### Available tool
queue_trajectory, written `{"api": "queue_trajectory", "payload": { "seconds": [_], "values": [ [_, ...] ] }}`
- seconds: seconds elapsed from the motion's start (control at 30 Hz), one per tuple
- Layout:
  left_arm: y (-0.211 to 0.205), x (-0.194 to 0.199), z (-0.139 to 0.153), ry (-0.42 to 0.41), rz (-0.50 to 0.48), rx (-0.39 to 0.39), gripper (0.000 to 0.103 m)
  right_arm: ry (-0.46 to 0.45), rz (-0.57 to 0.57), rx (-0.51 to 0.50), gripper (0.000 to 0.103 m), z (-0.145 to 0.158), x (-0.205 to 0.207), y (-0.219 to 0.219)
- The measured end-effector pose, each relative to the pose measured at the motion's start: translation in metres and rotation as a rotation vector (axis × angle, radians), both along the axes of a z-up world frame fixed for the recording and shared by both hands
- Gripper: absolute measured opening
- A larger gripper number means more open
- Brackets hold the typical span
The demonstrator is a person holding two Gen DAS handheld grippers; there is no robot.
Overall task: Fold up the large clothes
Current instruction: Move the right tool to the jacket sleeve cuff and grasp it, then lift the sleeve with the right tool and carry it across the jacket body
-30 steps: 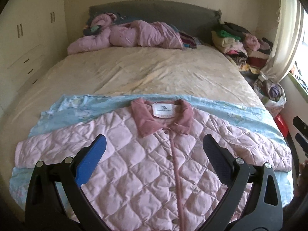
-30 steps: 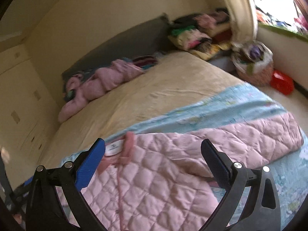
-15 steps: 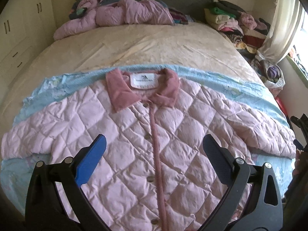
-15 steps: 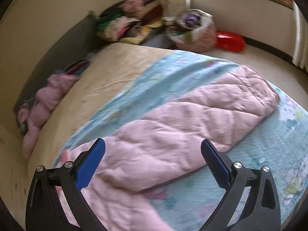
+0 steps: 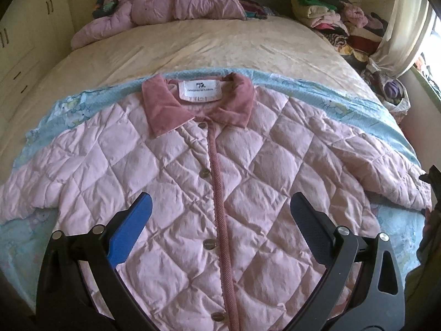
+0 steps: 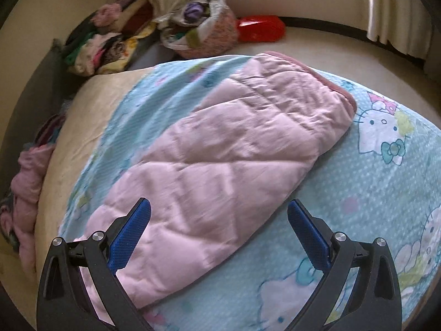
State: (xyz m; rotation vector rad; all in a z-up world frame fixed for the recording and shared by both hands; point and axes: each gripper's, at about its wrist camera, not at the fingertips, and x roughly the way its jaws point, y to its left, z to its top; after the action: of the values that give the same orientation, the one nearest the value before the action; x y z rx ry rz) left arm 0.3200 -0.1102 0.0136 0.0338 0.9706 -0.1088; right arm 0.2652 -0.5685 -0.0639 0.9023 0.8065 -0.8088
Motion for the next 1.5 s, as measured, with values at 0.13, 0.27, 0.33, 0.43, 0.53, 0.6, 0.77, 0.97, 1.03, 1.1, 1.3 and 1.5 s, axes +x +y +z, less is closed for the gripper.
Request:
{"api": "queue_trajectory", "payload": {
  "seconds": [0.13,0.27,0.33,0.43,0.53,0.6,0.77,0.97,1.03,1.1,1.3,1.5],
  "values": [
    [0.005,0.0,-0.005,0.013,0.015,0.005,0.094,0.006,-0.063,0.054,0.099,-0.019,-0.008,-0.022],
    [0.014,0.0,-0.007,0.024,0.034,-0.014,0.094,-0.031,-0.094,0.114,0.099,-0.04,-0.016,-0.038],
    [0.017,0.0,-0.007,0.024,0.044,-0.012,0.094,-0.057,-0.093,0.101,0.099,-0.041,-0.017,-0.042],
    [0.023,0.0,-0.006,0.019,0.056,-0.015,0.094,-0.078,-0.096,0.076,0.088,-0.039,-0.018,-0.044],
    [0.028,-0.001,-0.003,0.005,0.059,-0.008,0.094,-0.071,-0.103,0.061,0.074,-0.038,-0.018,-0.047],
    [0.034,-0.004,-0.001,-0.004,0.066,-0.008,0.094,-0.076,-0.094,0.037,0.05,-0.035,-0.02,-0.047],
    [0.049,-0.006,0.002,-0.001,0.087,-0.02,0.094,-0.184,-0.004,0.016,0.021,-0.02,-0.018,-0.045],
    [0.067,-0.006,0.011,-0.009,0.111,-0.043,0.094,-0.322,0.113,-0.036,0.017,0.03,-0.011,-0.025],
    [0.073,-0.006,0.014,-0.014,0.116,-0.055,0.094,-0.35,0.164,-0.065,0.016,0.047,-0.008,-0.011],
    [0.078,-0.005,0.019,-0.02,0.122,-0.061,0.094,-0.396,0.226,-0.08,0.016,0.066,-0.003,0.007],
    [0.101,-0.002,0.04,-0.058,0.14,-0.086,0.094,-0.479,0.41,-0.153,0.015,0.128,0.018,0.066],
    [0.136,0.001,0.064,-0.102,0.172,-0.14,0.094,-0.532,0.549,-0.208,0.014,0.173,0.033,0.124]
  ]
}}
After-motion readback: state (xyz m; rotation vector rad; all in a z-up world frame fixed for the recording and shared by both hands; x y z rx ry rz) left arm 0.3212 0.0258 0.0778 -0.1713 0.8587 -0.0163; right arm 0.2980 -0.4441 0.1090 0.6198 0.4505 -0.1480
